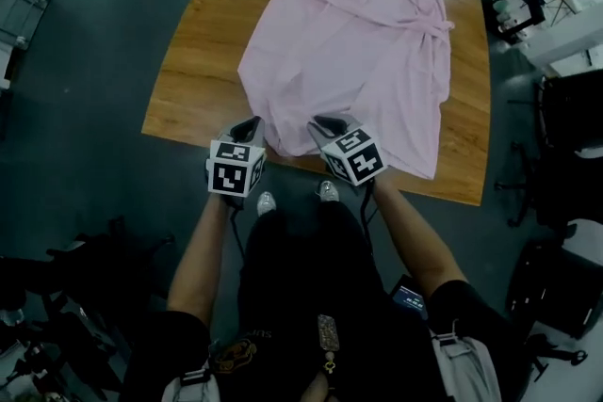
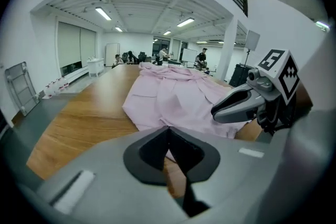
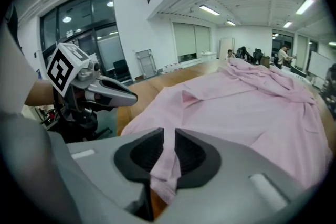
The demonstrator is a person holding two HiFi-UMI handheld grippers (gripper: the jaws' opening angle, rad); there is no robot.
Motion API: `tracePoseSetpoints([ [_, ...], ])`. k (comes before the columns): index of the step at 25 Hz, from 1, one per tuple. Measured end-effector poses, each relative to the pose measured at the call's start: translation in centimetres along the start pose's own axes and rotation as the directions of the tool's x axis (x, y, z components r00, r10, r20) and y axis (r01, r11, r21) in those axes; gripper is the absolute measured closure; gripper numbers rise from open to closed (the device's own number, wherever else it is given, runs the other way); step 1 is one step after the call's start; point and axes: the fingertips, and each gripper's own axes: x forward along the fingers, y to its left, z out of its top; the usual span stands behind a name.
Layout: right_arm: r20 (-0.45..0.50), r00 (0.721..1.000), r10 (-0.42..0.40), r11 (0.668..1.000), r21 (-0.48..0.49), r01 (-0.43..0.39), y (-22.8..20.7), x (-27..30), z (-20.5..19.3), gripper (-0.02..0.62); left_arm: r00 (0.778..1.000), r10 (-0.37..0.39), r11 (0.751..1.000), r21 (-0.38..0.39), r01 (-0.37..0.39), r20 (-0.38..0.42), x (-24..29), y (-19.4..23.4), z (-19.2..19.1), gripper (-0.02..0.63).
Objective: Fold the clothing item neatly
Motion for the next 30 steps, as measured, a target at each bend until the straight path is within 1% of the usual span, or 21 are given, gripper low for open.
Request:
tracePoseSetpoints([
  [2, -0.024, 0.998, -0.062, 0.997, 0.05, 0.063, -0.6, 0.5, -0.9, 0.537, 0.999, -0.051, 0.998, 0.029, 0.051, -0.009, 1.0, 0.3, -0.1, 0.598],
  [4, -0.062, 0.993, -0.103, 0.989, 0.099, 0.109, -0.8, 0.8, -1.8, 0.521, 0.997, -0.079, 0.995, 0.054, 0.08, -0.017, 2.1, 1.0, 0.2, 0.598],
  [6, -0.101, 0.988, -0.117, 0.983, 0.131, 0.13, -0.5, 1.1, -2.6, 0.515, 0.994, -0.102, 0.991, 0.082, 0.104, -0.025, 3.2, 1.6, 0.7, 0.598],
  [8, -0.141, 0.983, -0.12, 0.98, 0.14, 0.14, -0.1, 1.4, -3.7, 0.515, 0.991, -0.131, 0.984, 0.114, 0.135, -0.037, 4.2, 1.7, 1.2, 0.598],
  [10, -0.169, 0.975, -0.146, 0.976, 0.138, 0.17, -0.1, 1.2, -4.4, 0.574, 0.986, -0.157, 0.975, 0.149, 0.165, -0.062, 5.2, 1.5, 1.5, 0.567],
  [11, -0.176, 0.971, -0.161, 0.972, 0.145, 0.187, -0.2, 0.9, -4.7, 0.584, 0.983, -0.165, 0.97, 0.169, 0.176, -0.077, 5.6, 1.3, 1.6, 0.56],
  [15, -0.187, 0.959, -0.212, 0.955, 0.171, 0.244, -0.7, -0.4, -5.3, 0.586, 0.973, -0.19, 0.945, 0.242, 0.218, -0.135, 7.1, 0.6, 1.9, 0.532],
  [18, -0.19, 0.949, -0.251, 0.938, 0.196, 0.287, -1.2, -1.4, -5.8, 0.586, 0.966, -0.203, 0.935, 0.26, 0.239, -0.158, 7.9, 0.0, 2.1, 0.526],
  [21, -0.2, 0.939, -0.279, 0.919, 0.229, 0.322, -1.6, -2.2, -6.5, 0.586, 0.957, -0.234, 0.924, 0.268, 0.274, -0.173, 8.3, -0.9, 2.1, 0.526],
  [24, -0.201, 0.937, -0.286, 0.908, 0.256, 0.332, -1.6, -2.5, -7.1, 0.586, 0.944, -0.269, 0.905, 0.283, 0.316, -0.192, 8.7, -2.2, 2.1, 0.526],
  [26, -0.195, 0.937, -0.29, 0.901, 0.274, 0.336, -1.5, -2.5, -7.5, 0.586, 0.933, -0.284, 0.892, 0.296, 0.342, -0.22, 9.0, -3.0, 1.8, 0.526],
  [28, -0.196, 0.935, -0.294, 0.898, 0.279, 0.341, -1.4, -2.6, -7.6, 0.586, 0.923, -0.285, 0.878, 0.317, 0.36, -0.258, 9.4, -3.5, 1.3, 0.526],
  [30, -0.198, 0.934, -0.298, 0.898, 0.275, 0.344, -1.4, -2.6, -7.6, 0.586, 0.919, -0.283, 0.866, 0.338, 0.367, -0.274, 9.7, -3.6, 1.0, 0.54],
])
